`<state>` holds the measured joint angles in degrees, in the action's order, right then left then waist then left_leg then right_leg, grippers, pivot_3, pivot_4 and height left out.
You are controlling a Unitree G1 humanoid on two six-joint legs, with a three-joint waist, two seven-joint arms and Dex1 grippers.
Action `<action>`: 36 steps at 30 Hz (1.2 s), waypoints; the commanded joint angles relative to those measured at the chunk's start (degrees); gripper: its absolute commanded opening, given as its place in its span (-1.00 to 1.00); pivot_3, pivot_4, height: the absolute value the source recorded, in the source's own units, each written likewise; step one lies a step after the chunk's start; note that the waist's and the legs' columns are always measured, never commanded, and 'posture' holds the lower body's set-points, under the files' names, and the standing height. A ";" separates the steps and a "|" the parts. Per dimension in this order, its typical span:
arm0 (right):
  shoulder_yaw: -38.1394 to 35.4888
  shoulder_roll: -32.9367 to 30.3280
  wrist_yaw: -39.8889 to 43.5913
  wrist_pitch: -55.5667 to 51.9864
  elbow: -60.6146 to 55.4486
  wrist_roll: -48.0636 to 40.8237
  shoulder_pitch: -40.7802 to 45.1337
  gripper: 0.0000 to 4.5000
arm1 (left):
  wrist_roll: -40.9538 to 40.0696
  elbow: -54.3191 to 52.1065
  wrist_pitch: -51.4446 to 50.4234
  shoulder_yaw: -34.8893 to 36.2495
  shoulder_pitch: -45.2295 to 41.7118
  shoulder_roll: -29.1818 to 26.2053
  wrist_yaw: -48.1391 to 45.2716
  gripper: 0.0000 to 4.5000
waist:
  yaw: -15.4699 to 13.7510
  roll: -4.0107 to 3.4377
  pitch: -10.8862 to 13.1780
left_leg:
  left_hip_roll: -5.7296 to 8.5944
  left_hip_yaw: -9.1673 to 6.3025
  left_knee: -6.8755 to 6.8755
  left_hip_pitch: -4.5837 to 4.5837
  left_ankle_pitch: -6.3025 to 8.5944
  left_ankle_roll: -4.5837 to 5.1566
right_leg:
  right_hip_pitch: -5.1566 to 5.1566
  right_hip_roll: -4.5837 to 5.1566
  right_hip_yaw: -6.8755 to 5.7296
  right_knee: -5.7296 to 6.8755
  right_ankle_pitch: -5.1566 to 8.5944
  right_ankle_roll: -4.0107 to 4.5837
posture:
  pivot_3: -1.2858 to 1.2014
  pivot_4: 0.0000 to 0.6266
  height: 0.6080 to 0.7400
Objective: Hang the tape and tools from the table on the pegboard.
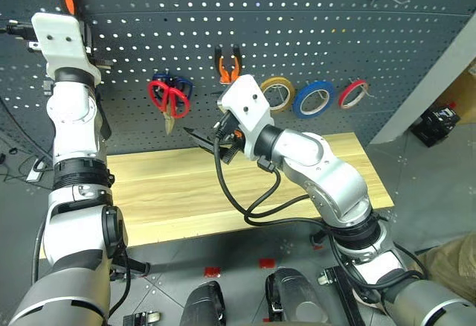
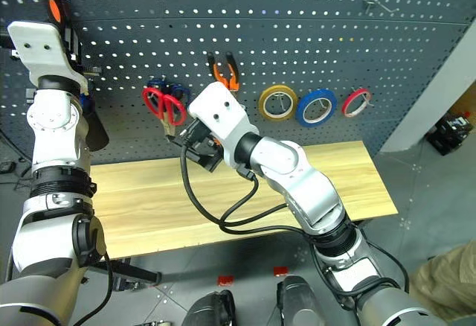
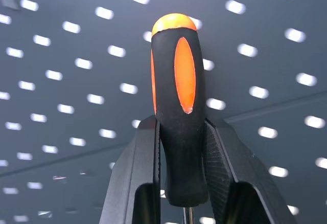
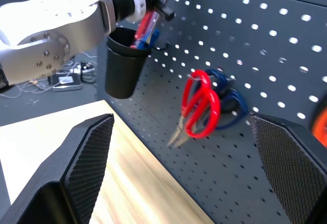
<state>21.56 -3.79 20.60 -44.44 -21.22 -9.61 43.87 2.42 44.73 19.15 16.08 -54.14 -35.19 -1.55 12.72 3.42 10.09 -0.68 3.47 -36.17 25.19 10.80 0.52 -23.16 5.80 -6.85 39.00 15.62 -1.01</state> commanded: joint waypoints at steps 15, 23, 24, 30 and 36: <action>-0.21 0.93 -0.43 0.41 -2.21 0.33 0.64 1.00 | -0.73 -19.46 -5.65 4.01 12.12 -0.54 7.24 -0.65 | 2.30 0.14 -1.30 | 0.01 -0.09 -0.13 -0.03 -0.04 0.00 | 0.05 -0.02 0.08 0.15 -0.02 -0.03 | -0.25 -0.77 1.00; -0.03 1.30 -0.40 0.02 -2.49 0.06 0.52 1.00 | -0.96 -18.02 -6.85 5.69 13.24 -0.75 10.12 -0.33 | 2.40 0.15 -1.34 | 0.00 -0.13 -0.42 -0.03 -0.03 0.02 | 0.04 -0.02 0.12 0.45 -0.02 -0.03 | -0.25 -0.76 1.00; -0.01 1.37 -0.39 0.01 -2.48 0.02 0.54 1.00 | -1.15 -17.85 -6.92 5.98 13.27 -0.58 10.36 -0.24 | 2.40 0.16 -1.34 | 0.00 -0.13 -0.49 -0.03 -0.02 0.03 | 0.04 -0.02 0.12 0.52 -0.02 -0.03 | -0.25 -0.76 1.00; 0.03 1.40 -0.28 -0.15 -2.60 0.06 0.37 1.00 | -2.53 -20.58 -6.62 7.50 14.84 0.43 11.78 0.58 | 2.42 0.16 -1.35 | -0.01 -0.19 -0.77 -0.05 0.11 0.24 | 0.04 -0.01 0.16 0.87 -0.02 -0.03 | -0.25 -0.76 1.00; 0.09 1.00 -0.16 0.17 -2.59 0.24 -0.23 1.00 | -1.69 -29.87 -8.34 6.70 18.41 2.22 13.00 0.98 | 2.36 0.22 -1.41 | -0.01 -0.23 -0.80 -0.08 0.10 0.24 | 0.04 -0.01 0.17 0.94 -0.02 -0.03 | -0.24 -0.76 1.00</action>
<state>22.04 -2.77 20.36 -44.92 -21.74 -9.61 43.55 0.17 20.35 10.75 23.41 -35.86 -32.80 11.79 15.08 3.63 8.68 -0.69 3.24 -36.97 25.11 10.91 0.75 -23.12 5.79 -6.68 39.94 15.60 -1.04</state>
